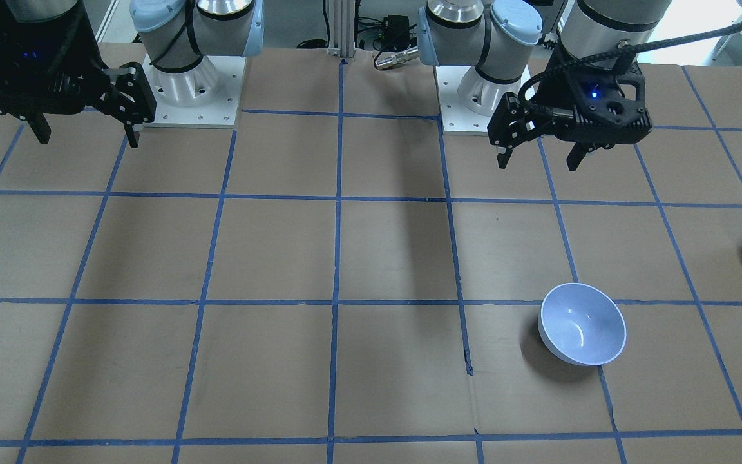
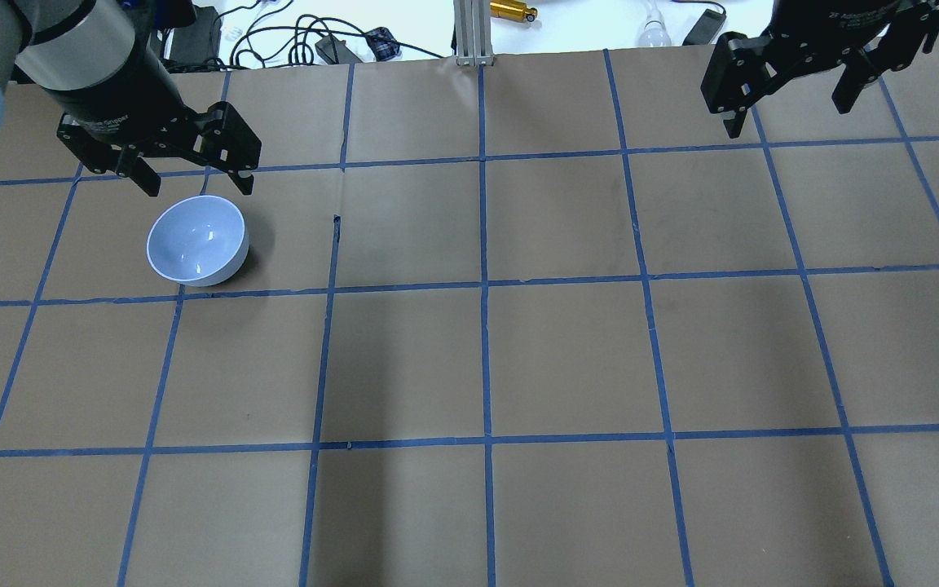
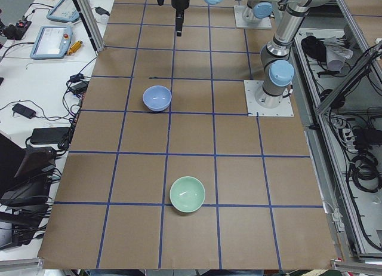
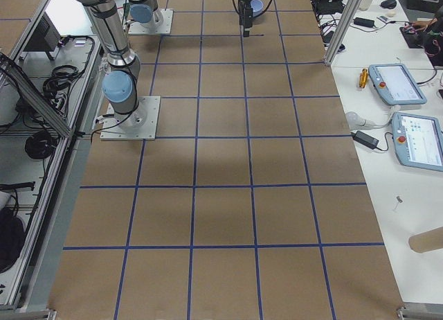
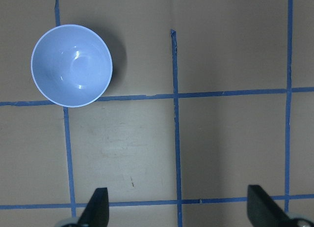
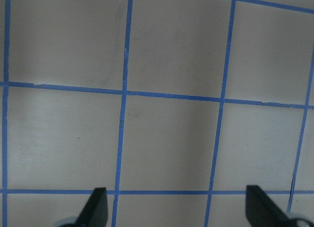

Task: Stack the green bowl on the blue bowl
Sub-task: 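Raise the left gripper away from the light blue bowl, then swing the left gripper toward the robot to the pale green bowl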

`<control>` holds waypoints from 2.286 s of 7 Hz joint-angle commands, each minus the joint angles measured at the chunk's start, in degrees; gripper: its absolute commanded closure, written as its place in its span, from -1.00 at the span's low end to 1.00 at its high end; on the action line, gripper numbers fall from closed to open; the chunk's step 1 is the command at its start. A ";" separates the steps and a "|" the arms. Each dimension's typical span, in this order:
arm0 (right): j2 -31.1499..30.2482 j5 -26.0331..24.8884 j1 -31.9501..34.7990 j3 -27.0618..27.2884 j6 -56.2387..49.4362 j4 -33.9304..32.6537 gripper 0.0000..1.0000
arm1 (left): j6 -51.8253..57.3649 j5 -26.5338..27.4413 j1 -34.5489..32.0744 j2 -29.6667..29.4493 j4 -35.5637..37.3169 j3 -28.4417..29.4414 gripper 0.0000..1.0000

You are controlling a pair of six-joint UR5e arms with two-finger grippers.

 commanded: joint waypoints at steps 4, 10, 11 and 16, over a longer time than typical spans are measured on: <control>0.00 0.00 0.00 0.00 0.00 0.00 -1.00 | 0.32 -0.33 -0.12 1.07 -0.09 -0.07 -1.00; 0.00 0.00 0.00 0.00 0.00 0.00 -1.00 | 11.33 0.37 1.81 1.59 -0.88 -1.29 -1.00; 0.00 0.00 0.00 0.00 0.00 0.00 -1.00 | 17.40 0.37 4.60 2.12 -0.79 -1.30 -1.00; 0.00 0.00 0.00 0.00 0.00 0.00 -1.00 | 53.69 0.11 27.78 2.30 -2.10 -3.76 -1.00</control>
